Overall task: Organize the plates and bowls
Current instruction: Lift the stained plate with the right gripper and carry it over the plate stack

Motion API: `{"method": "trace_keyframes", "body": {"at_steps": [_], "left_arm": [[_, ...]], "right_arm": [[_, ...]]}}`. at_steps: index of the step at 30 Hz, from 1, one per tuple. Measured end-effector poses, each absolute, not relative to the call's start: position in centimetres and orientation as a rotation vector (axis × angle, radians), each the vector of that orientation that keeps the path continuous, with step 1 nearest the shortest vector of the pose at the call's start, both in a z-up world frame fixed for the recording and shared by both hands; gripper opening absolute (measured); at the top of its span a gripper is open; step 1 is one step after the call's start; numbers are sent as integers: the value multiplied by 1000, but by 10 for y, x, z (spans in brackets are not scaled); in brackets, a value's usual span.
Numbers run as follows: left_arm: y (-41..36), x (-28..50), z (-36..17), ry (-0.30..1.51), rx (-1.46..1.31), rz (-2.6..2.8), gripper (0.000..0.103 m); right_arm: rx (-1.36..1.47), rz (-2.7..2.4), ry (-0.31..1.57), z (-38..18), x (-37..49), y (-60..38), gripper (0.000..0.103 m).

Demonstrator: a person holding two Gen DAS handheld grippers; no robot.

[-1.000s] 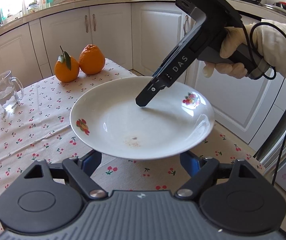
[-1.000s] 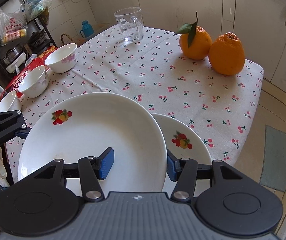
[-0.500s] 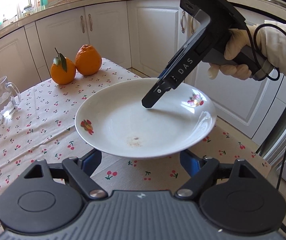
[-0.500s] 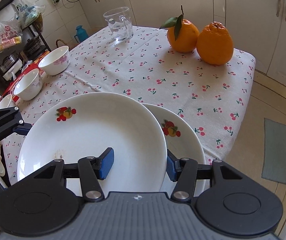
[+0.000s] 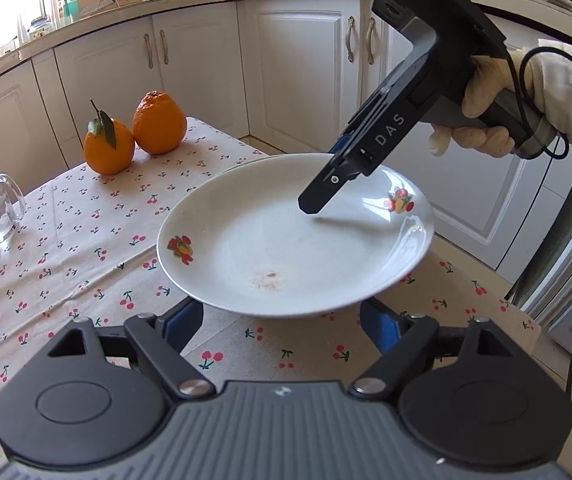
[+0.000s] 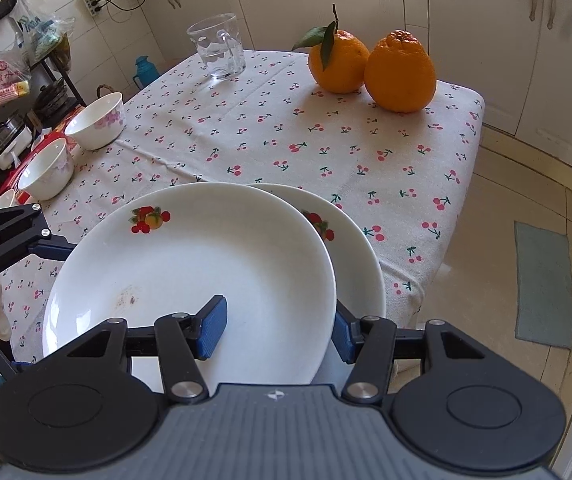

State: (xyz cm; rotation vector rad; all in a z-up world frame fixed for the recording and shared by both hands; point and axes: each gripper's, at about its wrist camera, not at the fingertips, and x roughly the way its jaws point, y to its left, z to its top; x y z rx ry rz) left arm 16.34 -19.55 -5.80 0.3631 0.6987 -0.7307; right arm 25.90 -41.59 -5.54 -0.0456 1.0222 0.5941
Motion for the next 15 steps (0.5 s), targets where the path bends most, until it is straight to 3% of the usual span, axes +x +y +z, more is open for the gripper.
{"method": "trace_keyframes", "body": {"at_steps": [15], "left_arm": [[-194, 166, -58, 703, 347, -748, 85]], "right_arm": [[-54, 555, 1032, -53, 241, -422, 61]]}}
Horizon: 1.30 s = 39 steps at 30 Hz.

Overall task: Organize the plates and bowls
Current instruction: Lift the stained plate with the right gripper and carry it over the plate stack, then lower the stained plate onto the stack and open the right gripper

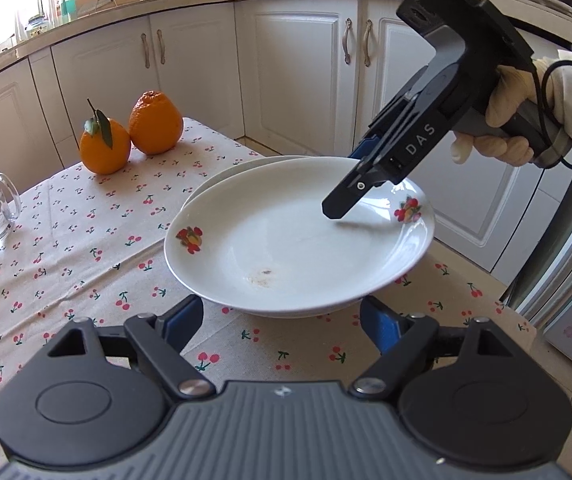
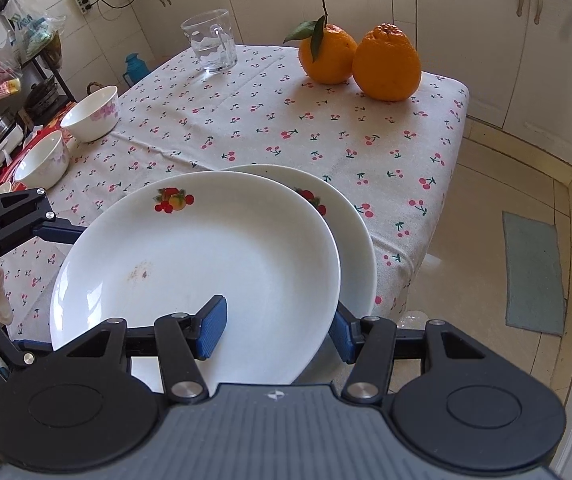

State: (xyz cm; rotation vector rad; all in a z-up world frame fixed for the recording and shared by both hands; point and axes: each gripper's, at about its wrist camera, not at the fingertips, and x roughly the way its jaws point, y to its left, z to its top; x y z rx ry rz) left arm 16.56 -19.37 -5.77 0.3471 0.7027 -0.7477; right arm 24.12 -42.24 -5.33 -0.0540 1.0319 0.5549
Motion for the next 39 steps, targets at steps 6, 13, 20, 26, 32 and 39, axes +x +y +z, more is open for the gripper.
{"method": "trace_keyframes", "body": {"at_steps": [6, 13, 20, 26, 32, 39], "left_arm": [[-194, 166, -57, 704, 340, -748, 85], [-194, 165, -57, 703, 343, -750, 85], [-193, 166, -60, 708, 344, -749, 86], [-193, 166, -60, 700, 351, -749, 85], [-193, 162, -59, 691, 360, -757, 86], [-186, 152, -56, 682, 364, -761, 86]], "right_arm": [[-55, 543, 1022, -49, 232, -424, 61], [-60, 528, 1012, -43, 222, -426, 62], [-72, 508, 1005, -40, 214, -425, 62], [-99, 489, 1009, -39, 210, -419, 67], [-89, 454, 1006, -39, 205, -417, 71], [-89, 407, 1025, -43, 201, -412, 81]]}}
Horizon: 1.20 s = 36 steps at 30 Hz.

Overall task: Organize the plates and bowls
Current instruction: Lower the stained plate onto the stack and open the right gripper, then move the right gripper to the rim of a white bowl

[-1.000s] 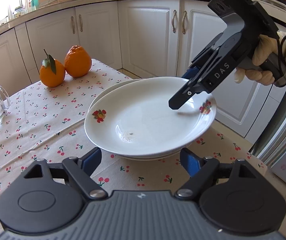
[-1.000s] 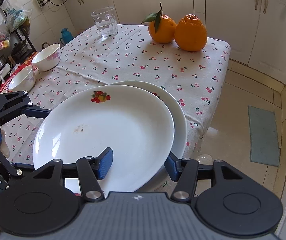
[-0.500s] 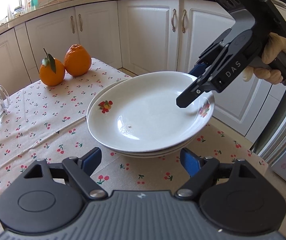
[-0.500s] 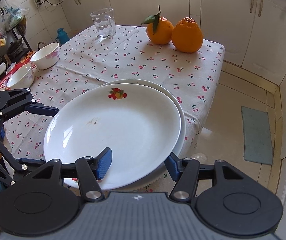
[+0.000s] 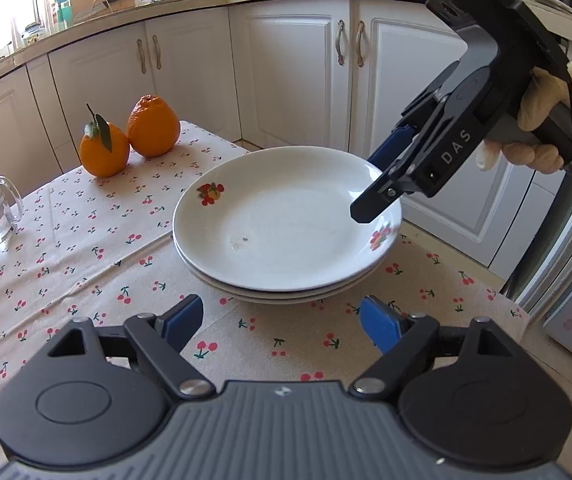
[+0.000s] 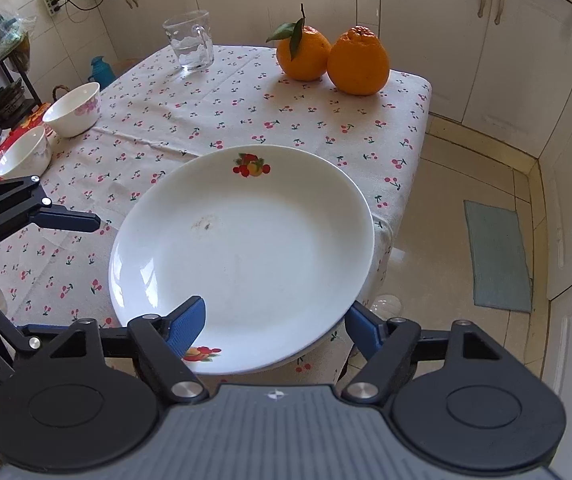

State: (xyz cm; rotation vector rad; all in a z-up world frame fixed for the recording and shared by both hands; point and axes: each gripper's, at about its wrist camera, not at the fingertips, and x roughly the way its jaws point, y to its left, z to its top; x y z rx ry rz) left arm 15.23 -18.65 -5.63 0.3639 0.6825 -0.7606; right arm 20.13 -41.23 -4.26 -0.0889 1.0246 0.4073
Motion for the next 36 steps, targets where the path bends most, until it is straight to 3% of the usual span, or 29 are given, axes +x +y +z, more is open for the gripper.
{"method": "trace_keyframes", "body": {"at_steps": [2, 6, 18, 36], "left_arm": [[-184, 149, -55, 678, 363, -762, 86], [-175, 140, -47, 656, 356, -765, 86], [-102, 100, -12, 562, 311, -716, 90], [64, 61, -11, 598, 344, -490, 91]], "right_arm": [[-79, 402, 1017, -43, 198, -412, 85], [-53, 393, 943, -29, 187, -407, 103], [-126, 295, 733, 4, 141, -330, 103], [-187, 386, 661, -17, 96, -166, 103]]}}
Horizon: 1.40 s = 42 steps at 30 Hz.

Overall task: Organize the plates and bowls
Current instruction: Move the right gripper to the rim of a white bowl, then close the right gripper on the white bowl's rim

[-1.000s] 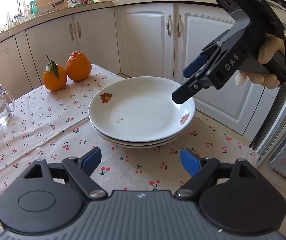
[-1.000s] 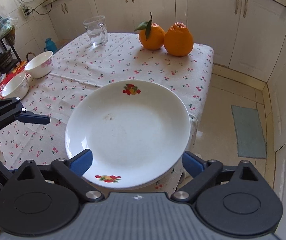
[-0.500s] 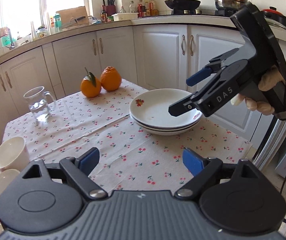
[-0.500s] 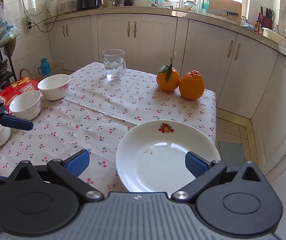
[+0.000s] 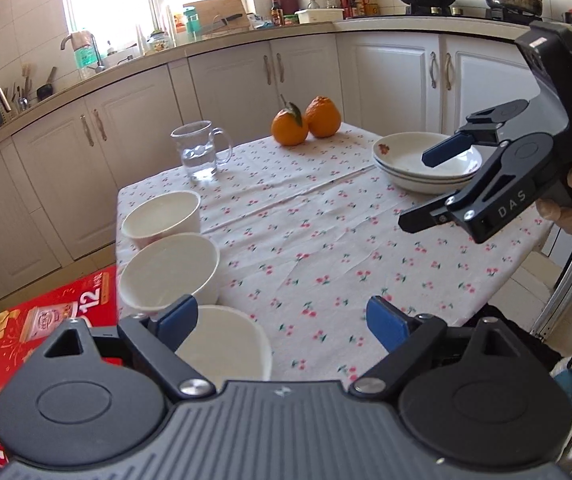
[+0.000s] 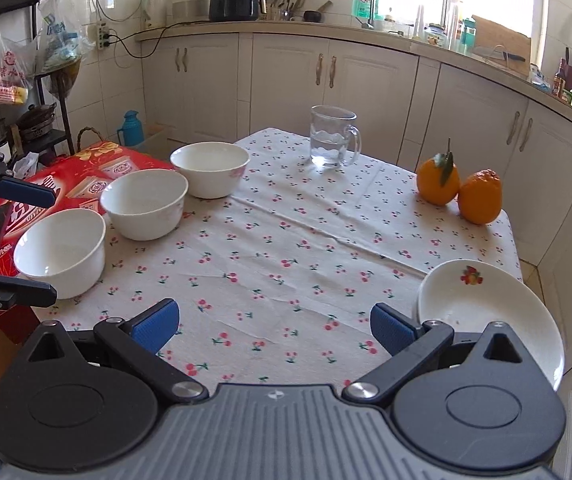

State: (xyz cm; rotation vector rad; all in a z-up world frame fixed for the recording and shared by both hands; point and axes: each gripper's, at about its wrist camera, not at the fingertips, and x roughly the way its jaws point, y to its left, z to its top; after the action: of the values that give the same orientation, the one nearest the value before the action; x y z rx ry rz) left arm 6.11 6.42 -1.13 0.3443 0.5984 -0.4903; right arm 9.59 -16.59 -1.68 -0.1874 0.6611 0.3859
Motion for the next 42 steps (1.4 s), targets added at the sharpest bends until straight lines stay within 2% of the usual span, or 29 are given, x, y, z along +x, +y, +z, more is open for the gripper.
{"method": "trace_keyframes", "body": {"at_steps": [12, 26, 35, 38, 42], "left_arm": [[129, 69, -33, 692, 372, -454, 92], [132, 77, -57, 718, 376, -501, 91], [132, 82, -61, 728, 345, -525, 88], [134, 84, -61, 731, 337, -522, 84], [135, 84, -62, 734, 325, -529, 84]], "right_arm": [[-250, 642, 644, -22, 91, -83, 103], [-215, 751, 743, -33, 127, -31, 101], [-199, 815, 806, -44, 145, -12, 78], [-185, 825, 822, -47, 151, -11, 70], [-171, 839, 835, -49, 157, -9, 65]]}}
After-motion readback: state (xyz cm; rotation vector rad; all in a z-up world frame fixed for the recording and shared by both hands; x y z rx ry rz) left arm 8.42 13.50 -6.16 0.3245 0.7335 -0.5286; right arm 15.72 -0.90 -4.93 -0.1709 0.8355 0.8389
